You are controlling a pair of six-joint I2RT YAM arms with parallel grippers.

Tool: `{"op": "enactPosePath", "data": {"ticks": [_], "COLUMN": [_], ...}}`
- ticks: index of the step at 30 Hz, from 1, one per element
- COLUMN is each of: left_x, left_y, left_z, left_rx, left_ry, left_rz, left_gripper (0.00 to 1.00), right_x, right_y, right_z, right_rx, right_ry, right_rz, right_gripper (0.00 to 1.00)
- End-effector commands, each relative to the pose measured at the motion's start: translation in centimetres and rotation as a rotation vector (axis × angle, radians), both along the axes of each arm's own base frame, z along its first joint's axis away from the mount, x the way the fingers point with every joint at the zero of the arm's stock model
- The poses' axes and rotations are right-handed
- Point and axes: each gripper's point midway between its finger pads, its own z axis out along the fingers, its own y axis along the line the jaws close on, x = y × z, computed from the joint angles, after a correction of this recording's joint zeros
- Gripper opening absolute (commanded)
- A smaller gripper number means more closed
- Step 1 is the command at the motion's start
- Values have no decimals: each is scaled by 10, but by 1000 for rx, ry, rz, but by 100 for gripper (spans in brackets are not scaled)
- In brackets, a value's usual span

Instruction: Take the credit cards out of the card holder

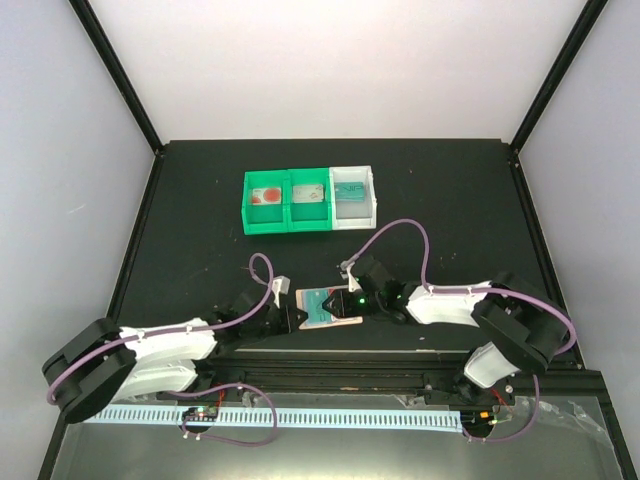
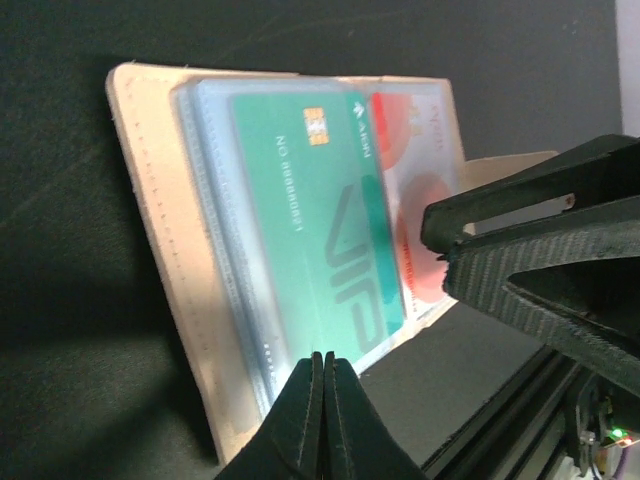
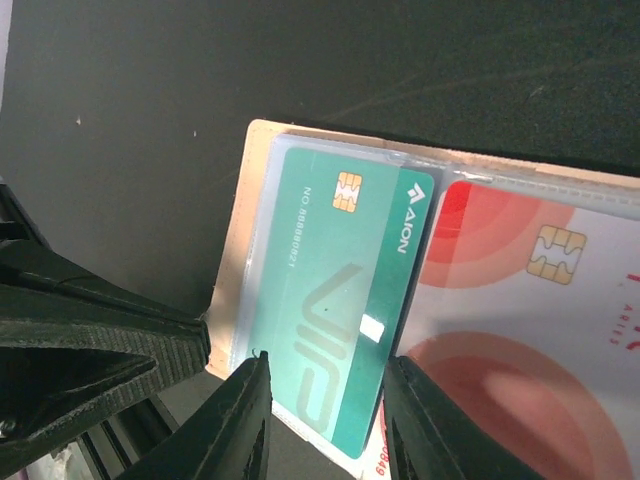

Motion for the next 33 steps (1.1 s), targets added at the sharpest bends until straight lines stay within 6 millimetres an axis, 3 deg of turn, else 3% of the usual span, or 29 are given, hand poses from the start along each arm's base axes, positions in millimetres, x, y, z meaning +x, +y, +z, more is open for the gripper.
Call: {"op": "enactPosePath", "data": {"ticks": [1, 12, 24, 33], "left_x": [7, 0, -1, -1], "left_y": [-9, 2, 3, 6], "left_z": [7, -21, -23, -25], "left_rx": [-6, 52, 59, 69], "left_ry": [-26, 39, 50, 53], "left_rz": [-18, 6, 11, 18], "left_gripper": [2, 2, 2, 2], "right_x": [5, 4, 5, 4], "right_y": [1, 0, 3, 5], "right_z": [-3, -15, -17, -9], "right_rx": [-22, -45, -30, 27], "right_ry": [-15, 13, 29, 20], "right_rz": [-6, -10, -20, -29], "right_gripper": [31, 30, 30, 12]}}
